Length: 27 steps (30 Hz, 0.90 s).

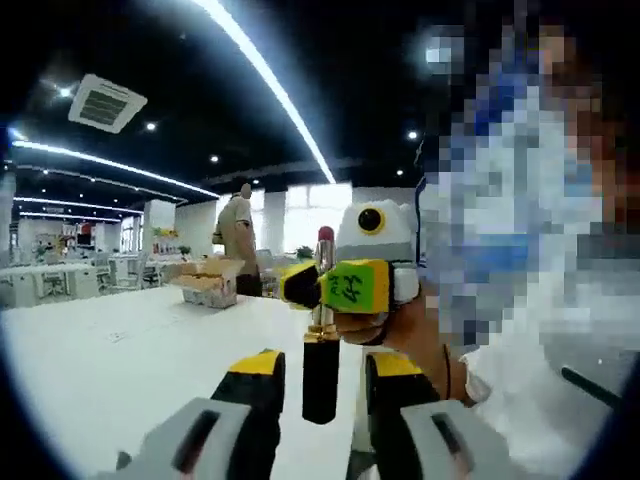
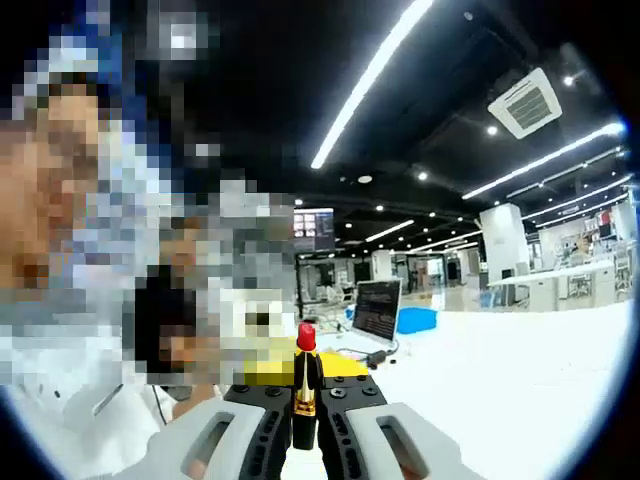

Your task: Unscrew the lipstick cap, remove the lipstick, and put the cap back on the lipstick

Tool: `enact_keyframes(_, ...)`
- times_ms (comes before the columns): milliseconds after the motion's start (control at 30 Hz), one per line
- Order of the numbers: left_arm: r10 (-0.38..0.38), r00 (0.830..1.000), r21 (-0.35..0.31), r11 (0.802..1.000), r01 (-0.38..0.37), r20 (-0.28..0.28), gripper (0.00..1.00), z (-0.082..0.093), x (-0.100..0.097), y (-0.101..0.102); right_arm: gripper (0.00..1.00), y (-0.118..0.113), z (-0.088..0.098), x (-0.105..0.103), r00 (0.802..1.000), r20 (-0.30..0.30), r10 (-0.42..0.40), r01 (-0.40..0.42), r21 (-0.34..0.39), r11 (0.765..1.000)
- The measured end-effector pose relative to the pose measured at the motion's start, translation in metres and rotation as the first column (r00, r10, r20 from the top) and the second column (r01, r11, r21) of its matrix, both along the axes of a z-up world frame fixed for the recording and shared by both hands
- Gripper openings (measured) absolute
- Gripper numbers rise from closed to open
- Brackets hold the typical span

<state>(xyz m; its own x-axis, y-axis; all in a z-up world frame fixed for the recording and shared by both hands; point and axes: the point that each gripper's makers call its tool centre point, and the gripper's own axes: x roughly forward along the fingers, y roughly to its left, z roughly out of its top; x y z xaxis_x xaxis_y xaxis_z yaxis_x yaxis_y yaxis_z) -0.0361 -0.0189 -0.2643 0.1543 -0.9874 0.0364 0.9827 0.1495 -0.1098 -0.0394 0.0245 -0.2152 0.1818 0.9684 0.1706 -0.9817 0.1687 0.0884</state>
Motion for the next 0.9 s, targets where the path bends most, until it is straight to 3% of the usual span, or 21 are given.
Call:
enact_keyframes(67,-0.151,0.983,-0.058,0.988,0.146,-0.100,0.38,0.004,-0.020,-0.002,0.06,0.002,0.005,-0.009,0.998,-0.018,0.056,-0.055,0.031,0.998)
enact_keyframes(100,-0.209,0.971,-0.085,0.976,0.200,-0.119,0.38,0.007,-0.028,-0.002,0.06,0.003,0.005,-0.013,0.996,-0.023,0.083,-0.082,0.036,0.996)
enact_keyframes(167,-0.250,0.959,-0.114,0.965,0.236,-0.132,0.37,0.011,-0.034,-0.003,0.06,0.005,0.008,-0.021,0.990,-0.041,0.134,-0.132,0.059,0.990)
enact_keyframes(367,-0.257,0.961,-0.082,0.965,0.250,-0.103,0.26,0.007,-0.040,-0.004,0.06,0.009,0.010,-0.031,0.981,-0.057,0.186,-0.181,0.077,0.980)
enact_keyframes(667,-0.308,0.944,-0.102,0.949,0.297,-0.121,0.14,0.008,-0.051,0.000,0.06,0.011,0.006,-0.035,0.979,-0.048,0.198,-0.195,0.048,0.980)
enact_keyframes(900,-0.257,0.963,-0.079,0.965,0.251,-0.084,0.13,0.010,-0.048,0.001,0.06,0.007,0.007,-0.031,0.981,-0.045,0.187,-0.184,0.059,0.981)
